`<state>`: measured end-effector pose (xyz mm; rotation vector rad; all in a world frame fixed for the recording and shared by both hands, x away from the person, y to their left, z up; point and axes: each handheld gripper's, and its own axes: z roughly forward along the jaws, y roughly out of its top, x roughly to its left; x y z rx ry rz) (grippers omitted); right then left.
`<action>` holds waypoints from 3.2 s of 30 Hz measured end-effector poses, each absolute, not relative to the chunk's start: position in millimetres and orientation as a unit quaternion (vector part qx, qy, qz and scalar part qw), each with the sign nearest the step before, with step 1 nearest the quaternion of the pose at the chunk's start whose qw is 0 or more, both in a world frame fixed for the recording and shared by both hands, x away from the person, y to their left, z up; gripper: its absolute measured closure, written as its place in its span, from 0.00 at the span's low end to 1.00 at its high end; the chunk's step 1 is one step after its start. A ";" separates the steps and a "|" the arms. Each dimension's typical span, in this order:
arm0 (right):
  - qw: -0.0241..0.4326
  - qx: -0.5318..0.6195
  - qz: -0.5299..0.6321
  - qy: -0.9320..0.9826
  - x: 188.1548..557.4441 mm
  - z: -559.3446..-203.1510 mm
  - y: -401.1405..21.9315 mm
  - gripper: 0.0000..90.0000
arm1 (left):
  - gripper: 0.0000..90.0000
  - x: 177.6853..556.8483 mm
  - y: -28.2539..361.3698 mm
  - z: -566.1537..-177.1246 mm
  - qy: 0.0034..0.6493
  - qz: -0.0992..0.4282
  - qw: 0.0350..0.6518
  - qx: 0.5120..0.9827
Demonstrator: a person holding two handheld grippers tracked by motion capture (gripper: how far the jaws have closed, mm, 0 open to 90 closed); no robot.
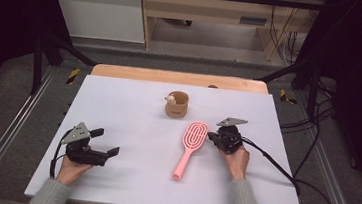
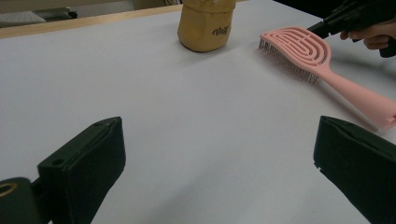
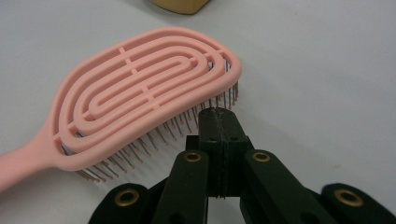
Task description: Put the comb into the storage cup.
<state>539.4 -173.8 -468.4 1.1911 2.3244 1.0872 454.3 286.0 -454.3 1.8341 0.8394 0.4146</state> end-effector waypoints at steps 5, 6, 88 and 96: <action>0.158 0.419 0.372 0.813 539.8 -468.9 -174.1 1.00 | 0.03 454.0 286.2 -454.0 0.349 0.173 0.516 0.763; 0.158 0.419 0.372 0.813 539.8 -468.9 -174.1 1.00 | 0.03 454.0 286.2 -454.0 0.349 0.173 0.516 0.763; 0.090 0.311 0.334 0.885 458.7 -453.7 -124.4 1.00 | 0.03 453.2 289.1 -452.6 0.354 0.173 0.522 0.756; 0.088 0.319 0.333 0.883 459.6 -455.2 -129.8 1.00 | 0.03 453.3 288.8 -452.7 0.354 0.174 0.522 0.756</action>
